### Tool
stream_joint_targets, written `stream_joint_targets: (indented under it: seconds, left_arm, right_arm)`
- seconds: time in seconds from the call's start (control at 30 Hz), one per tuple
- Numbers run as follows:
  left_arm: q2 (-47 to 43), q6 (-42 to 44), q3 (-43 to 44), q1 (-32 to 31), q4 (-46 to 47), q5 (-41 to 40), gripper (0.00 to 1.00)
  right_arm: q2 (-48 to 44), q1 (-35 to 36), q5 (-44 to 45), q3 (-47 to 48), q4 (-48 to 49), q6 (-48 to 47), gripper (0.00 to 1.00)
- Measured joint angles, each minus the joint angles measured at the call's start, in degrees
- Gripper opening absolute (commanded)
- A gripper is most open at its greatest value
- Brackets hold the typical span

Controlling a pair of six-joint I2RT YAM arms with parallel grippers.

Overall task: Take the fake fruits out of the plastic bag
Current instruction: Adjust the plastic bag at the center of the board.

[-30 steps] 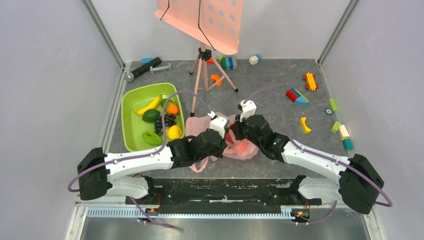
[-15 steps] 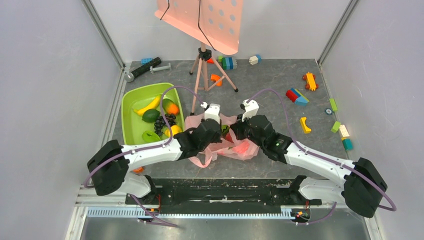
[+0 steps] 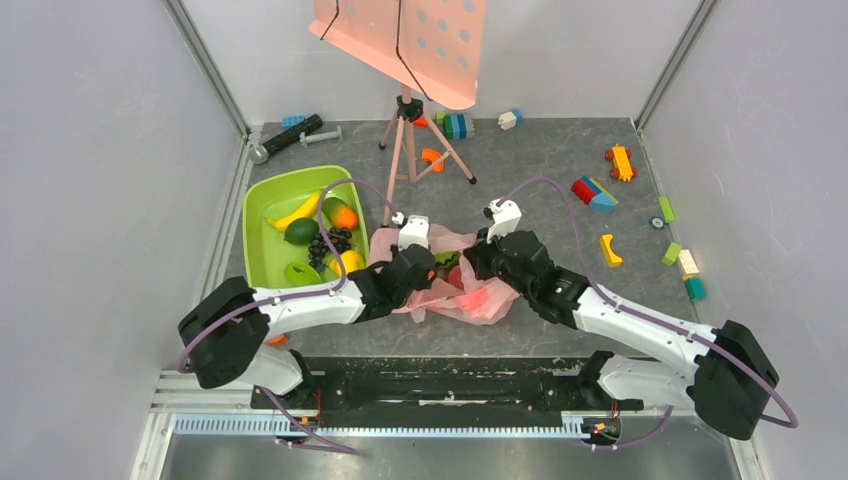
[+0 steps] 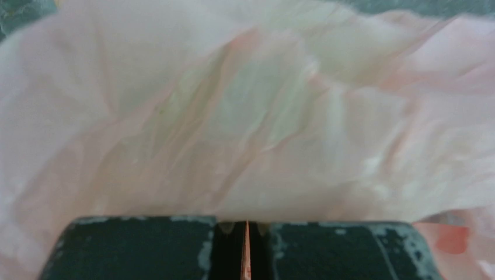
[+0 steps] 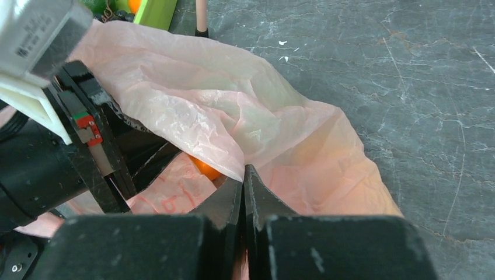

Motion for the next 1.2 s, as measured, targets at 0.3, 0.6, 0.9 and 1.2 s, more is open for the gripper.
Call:
stream_joint_targets:
  seconds: [0.3,0.6,0.9,1.2]
  left_arm:
    - [-4.37,-2.84,-7.28,-0.37,0.31,0.02,0.02]
    - [-5.75,-8.79,-11.32,-6.38,2.95,-0.83,0.02]
    - [-2.80,-15.19,-14.67,-13.75,2.49,-1.49,0.02]
    - [-5.29,-16.61,-14.32,-15.19,-0.11,-3.28,0.02]
  right_arm:
    - [-1.66,0.02,3.32,-0.52,-2.56,-0.52,0.00]
    - [-6.62,0.02,9.27,-4.68,-6.58,-0.57,0.00]
    - [-13.49,-0.02,10.62,-5.95,-10.34,-2.64,0.22]
    - [-17.92,-0.11,1.44,-4.42,-10.38,-7.13,0.59]
